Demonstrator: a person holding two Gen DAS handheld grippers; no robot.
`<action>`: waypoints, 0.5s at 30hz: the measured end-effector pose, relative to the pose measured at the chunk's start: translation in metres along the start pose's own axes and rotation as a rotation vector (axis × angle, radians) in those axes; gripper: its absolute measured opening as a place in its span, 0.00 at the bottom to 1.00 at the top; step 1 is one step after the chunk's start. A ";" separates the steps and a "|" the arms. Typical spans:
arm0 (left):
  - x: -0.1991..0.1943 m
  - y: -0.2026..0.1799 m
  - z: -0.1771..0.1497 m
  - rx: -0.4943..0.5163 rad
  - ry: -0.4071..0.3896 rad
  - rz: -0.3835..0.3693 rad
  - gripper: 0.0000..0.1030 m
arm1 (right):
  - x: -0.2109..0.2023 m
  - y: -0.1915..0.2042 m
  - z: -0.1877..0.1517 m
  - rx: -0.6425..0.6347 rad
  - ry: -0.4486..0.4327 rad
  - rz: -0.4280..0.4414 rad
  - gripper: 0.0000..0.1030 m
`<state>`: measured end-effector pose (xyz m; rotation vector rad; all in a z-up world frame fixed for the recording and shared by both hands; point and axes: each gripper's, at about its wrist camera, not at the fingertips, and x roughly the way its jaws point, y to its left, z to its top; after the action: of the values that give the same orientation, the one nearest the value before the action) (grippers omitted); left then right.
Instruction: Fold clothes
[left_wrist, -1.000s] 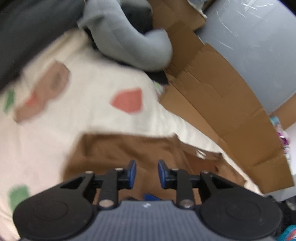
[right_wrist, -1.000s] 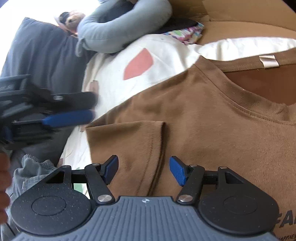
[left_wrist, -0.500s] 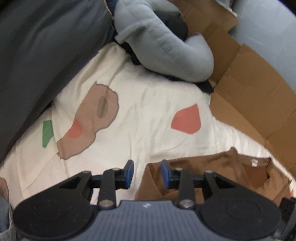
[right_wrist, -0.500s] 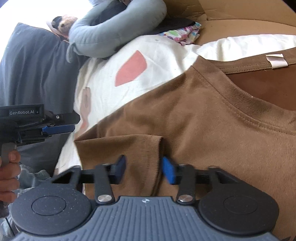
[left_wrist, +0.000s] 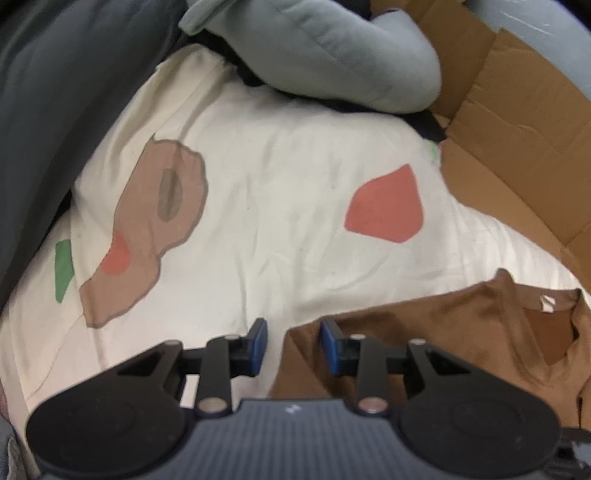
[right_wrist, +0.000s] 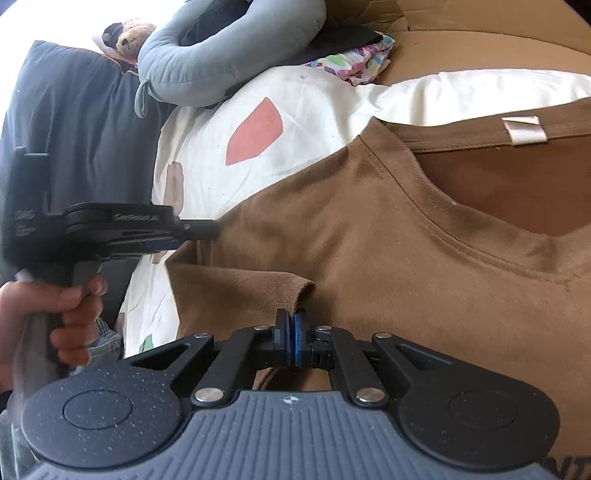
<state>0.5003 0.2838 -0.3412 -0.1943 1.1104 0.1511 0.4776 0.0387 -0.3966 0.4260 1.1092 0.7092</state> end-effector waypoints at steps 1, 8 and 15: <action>0.001 0.000 0.001 -0.001 0.000 0.006 0.32 | -0.003 0.000 -0.001 0.004 0.001 -0.001 0.00; 0.005 -0.005 0.006 0.013 -0.002 0.048 0.18 | -0.023 -0.005 0.000 0.037 -0.020 -0.003 0.00; 0.010 -0.011 0.009 0.023 -0.003 0.121 0.06 | -0.027 -0.015 -0.007 0.033 -0.016 -0.069 0.00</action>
<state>0.5151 0.2758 -0.3453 -0.1062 1.1203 0.2459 0.4685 0.0088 -0.3905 0.4187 1.1164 0.6270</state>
